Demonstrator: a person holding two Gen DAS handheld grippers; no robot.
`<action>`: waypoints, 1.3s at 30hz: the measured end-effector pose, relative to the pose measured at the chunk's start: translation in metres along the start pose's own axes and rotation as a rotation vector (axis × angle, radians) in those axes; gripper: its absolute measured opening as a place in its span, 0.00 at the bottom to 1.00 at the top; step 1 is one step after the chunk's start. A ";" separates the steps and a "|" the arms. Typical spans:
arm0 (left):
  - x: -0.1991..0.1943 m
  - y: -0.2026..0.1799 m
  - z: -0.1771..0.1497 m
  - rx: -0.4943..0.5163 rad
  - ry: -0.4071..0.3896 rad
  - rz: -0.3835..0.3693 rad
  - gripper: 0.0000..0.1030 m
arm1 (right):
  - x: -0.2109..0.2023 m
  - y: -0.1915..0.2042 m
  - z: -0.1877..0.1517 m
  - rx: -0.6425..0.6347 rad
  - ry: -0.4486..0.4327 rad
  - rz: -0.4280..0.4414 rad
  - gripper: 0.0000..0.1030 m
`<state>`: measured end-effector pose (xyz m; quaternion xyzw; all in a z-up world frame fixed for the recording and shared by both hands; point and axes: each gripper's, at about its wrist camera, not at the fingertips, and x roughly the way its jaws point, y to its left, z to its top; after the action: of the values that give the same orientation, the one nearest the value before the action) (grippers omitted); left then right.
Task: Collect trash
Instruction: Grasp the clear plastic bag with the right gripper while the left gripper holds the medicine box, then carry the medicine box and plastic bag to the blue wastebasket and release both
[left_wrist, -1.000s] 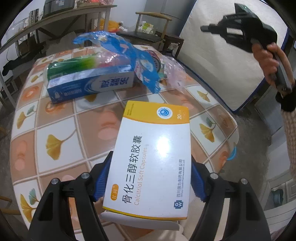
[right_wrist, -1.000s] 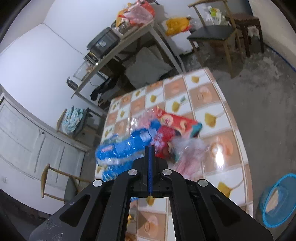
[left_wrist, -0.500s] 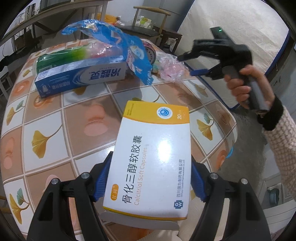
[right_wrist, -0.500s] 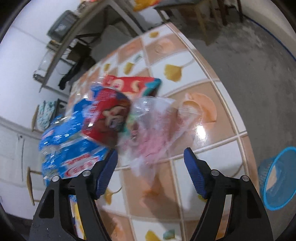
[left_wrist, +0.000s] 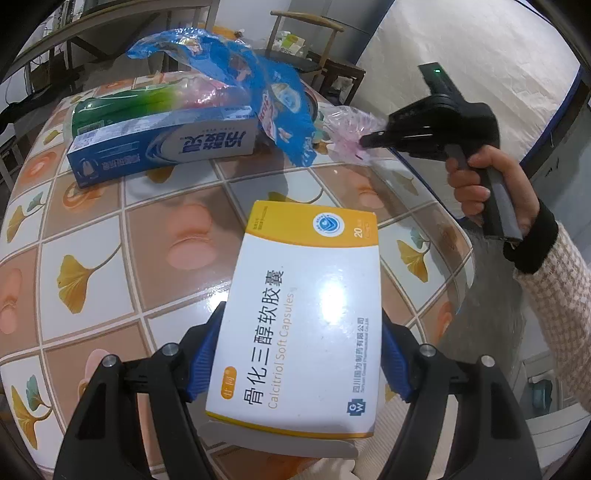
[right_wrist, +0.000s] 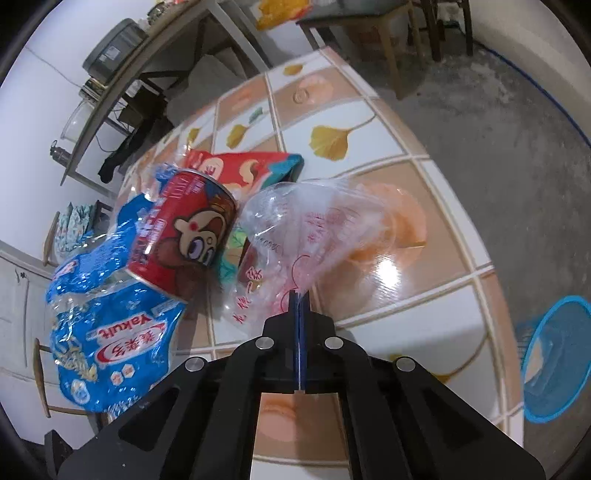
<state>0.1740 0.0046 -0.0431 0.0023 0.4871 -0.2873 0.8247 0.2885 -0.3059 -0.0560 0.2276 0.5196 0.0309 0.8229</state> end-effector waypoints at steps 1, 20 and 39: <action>-0.001 -0.002 0.000 0.000 -0.002 -0.001 0.70 | -0.004 -0.001 -0.001 -0.003 -0.007 -0.001 0.00; 0.013 -0.137 0.055 0.162 0.000 -0.227 0.70 | -0.183 -0.145 -0.104 0.171 -0.289 -0.045 0.00; 0.267 -0.401 0.084 0.298 0.471 -0.242 0.70 | -0.111 -0.380 -0.221 0.615 -0.113 -0.237 0.00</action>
<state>0.1467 -0.4803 -0.1031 0.1320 0.6141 -0.4433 0.6395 -0.0247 -0.6025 -0.1960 0.4047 0.4810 -0.2361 0.7410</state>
